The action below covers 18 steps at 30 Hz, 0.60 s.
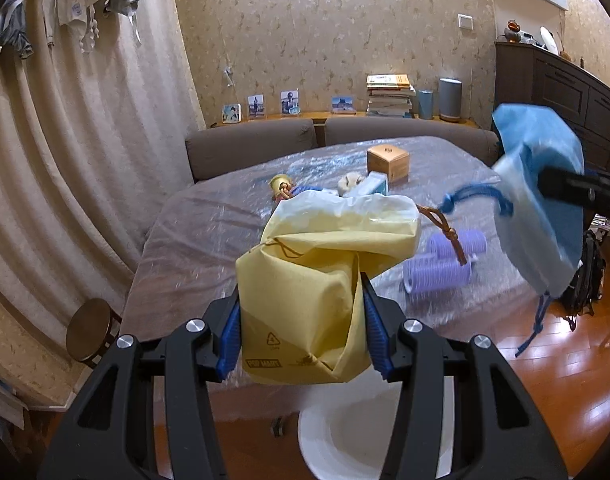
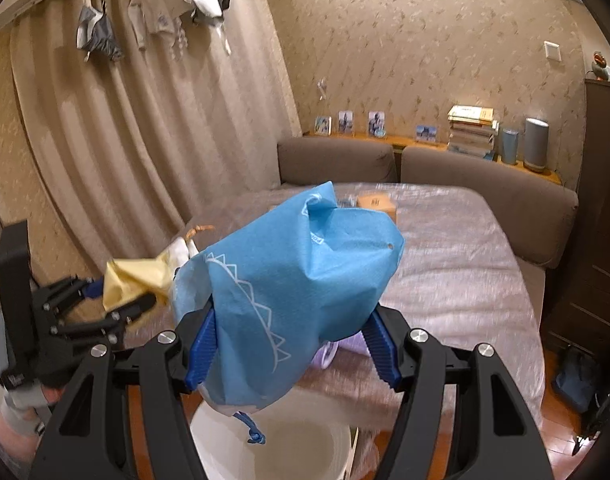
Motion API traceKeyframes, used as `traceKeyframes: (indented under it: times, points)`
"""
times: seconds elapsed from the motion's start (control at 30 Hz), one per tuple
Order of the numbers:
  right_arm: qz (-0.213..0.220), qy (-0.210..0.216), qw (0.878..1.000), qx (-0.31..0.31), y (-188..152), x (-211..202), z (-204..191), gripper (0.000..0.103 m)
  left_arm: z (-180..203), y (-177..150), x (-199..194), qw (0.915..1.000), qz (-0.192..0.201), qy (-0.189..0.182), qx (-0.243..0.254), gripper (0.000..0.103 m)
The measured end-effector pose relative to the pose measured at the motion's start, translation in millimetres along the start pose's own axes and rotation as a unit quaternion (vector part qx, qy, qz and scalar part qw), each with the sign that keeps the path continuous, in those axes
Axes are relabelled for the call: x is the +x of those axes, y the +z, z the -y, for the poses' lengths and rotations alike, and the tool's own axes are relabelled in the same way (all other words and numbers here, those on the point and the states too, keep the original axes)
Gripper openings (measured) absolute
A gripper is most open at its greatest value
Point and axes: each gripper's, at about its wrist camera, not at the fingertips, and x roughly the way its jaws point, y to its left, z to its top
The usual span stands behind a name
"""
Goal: Collect trash
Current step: 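Lift both bags and carry them toward the white bucket on the floor, then lower both bags into the white bucket and open both tools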
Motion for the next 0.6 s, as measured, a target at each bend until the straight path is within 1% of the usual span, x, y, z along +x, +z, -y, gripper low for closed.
traceKeyframes:
  times: [0.17,0.27,0.4,0.47,0.6]
  points:
    - [-0.032,0.010,0.999,0.004,-25.6,-0.5,-3.4,0.063,-2.1,-17.0,-7.7,0.9999,-0.012,-0.003,0.001,0.052]
    - [-0.045,0.013,0.999,0.003,-35.5,-1.1,-6.9,0.063,-4.6,-29.1,-13.5,0.9997,-0.021,-0.008,0.003,0.052]
    - [-0.065,0.016,0.998,0.010,-52.5,-1.2,-11.4,0.063,-8.4,-41.9,-20.0,0.9991,-0.035,-0.026,0.000,0.052]
    - [-0.078,0.018,0.997,0.011,-59.8,0.2,-13.8,0.063,-8.5,-48.1,-22.3,0.9987,-0.042,-0.029,0.005,0.052]
    - [-0.108,0.022,0.994,0.014,-77.3,8.4,-17.8,0.063,-3.7,-63.6,-22.2,0.9969,-0.066,-0.042,0.013,0.052]
